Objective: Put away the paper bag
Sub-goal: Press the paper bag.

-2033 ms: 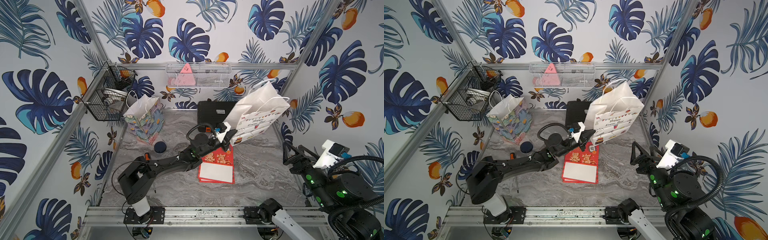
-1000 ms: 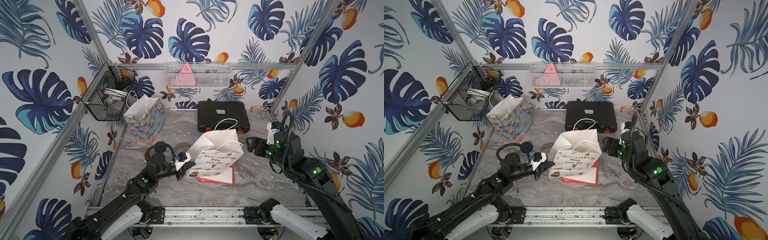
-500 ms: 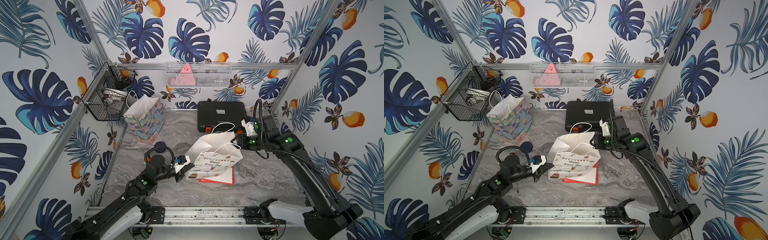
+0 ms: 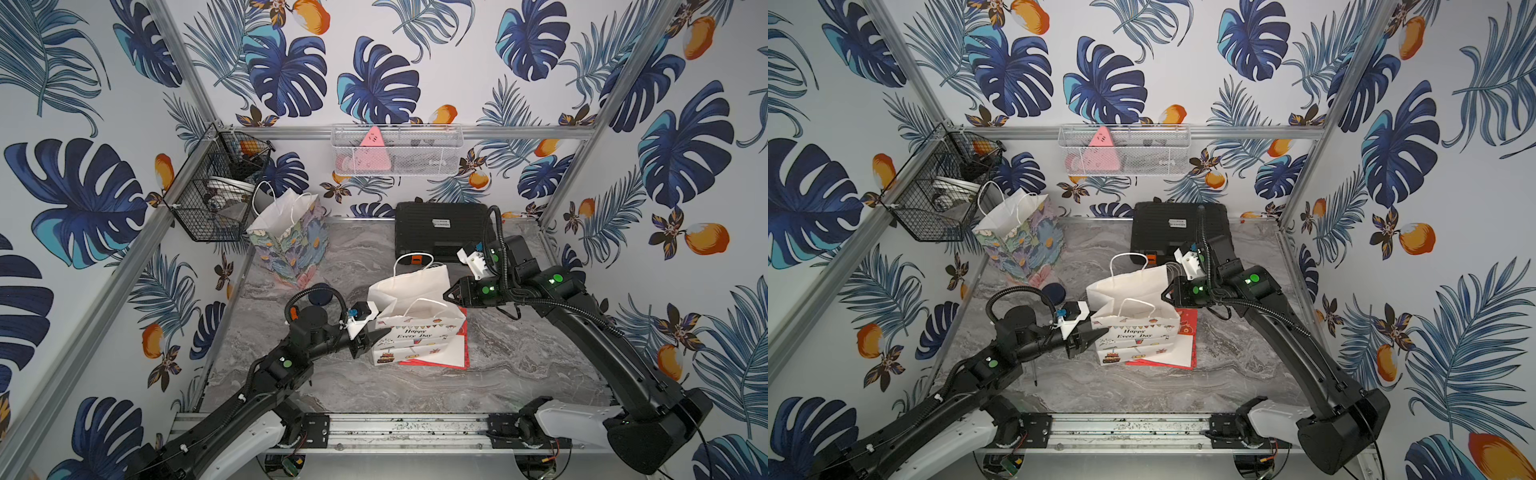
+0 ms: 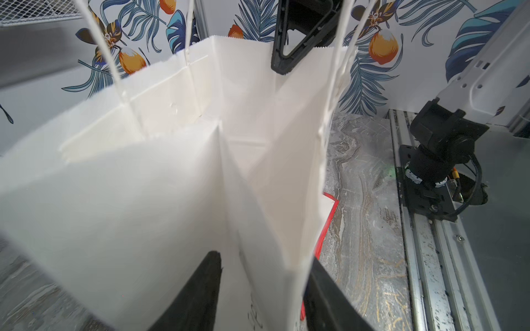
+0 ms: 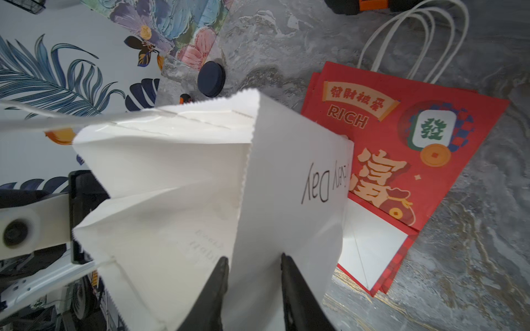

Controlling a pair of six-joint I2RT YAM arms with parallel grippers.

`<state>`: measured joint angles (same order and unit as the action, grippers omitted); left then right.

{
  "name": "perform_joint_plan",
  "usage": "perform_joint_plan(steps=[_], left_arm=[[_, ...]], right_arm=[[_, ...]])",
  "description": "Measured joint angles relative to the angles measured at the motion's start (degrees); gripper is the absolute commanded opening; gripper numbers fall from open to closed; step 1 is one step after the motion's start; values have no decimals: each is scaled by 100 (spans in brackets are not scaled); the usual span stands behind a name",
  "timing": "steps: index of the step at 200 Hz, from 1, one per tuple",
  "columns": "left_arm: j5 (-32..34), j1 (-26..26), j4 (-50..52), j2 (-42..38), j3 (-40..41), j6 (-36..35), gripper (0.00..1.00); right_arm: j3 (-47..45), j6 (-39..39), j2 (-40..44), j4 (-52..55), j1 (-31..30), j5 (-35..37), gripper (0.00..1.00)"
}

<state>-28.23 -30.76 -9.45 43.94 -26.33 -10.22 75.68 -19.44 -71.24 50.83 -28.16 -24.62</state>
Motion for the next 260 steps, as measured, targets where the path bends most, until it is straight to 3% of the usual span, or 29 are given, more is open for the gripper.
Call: perform_joint_plan(steps=[28, 58, 88, 110, 137, 166, 188, 220, 260], left_arm=[[170, 0, 15, 55, -87, 0, 27], [299, 4, 109, 72, -116, -55, 4], [306, 72, 269, 55, -157, -203, 4], [245, 184, 391, 7, -190, -323, 4], [87, 356, 511, 2, -269, -402, 5], [-116, 538, 610, 46, -313, -452, 11], [-201, 573, 619, 76, -313, -450, 15], [-201, 584, 601, 50, -251, -446, 18], [-199, 599, 592, -2, -125, -321, 16]], right_arm=[[-17, 103, 293, -63, -4, -306, 74], [-146, 310, 997, -328, 33, 284, 83], [-953, 817, 1985, -726, 42, 1526, 88], [-1838, 1331, 2684, -1126, 42, 1792, 89], [-2675, 1932, 3095, -1547, 42, 1156, 89], [-3254, 2400, 3034, -2017, 37, 173, 89], [-3731, 2623, 2892, -2634, 37, -160, 90], [-4288, 2741, 2295, -3807, 35, -269, 88], [-4625, 2745, 1611, -5082, -125, -933, 87]])
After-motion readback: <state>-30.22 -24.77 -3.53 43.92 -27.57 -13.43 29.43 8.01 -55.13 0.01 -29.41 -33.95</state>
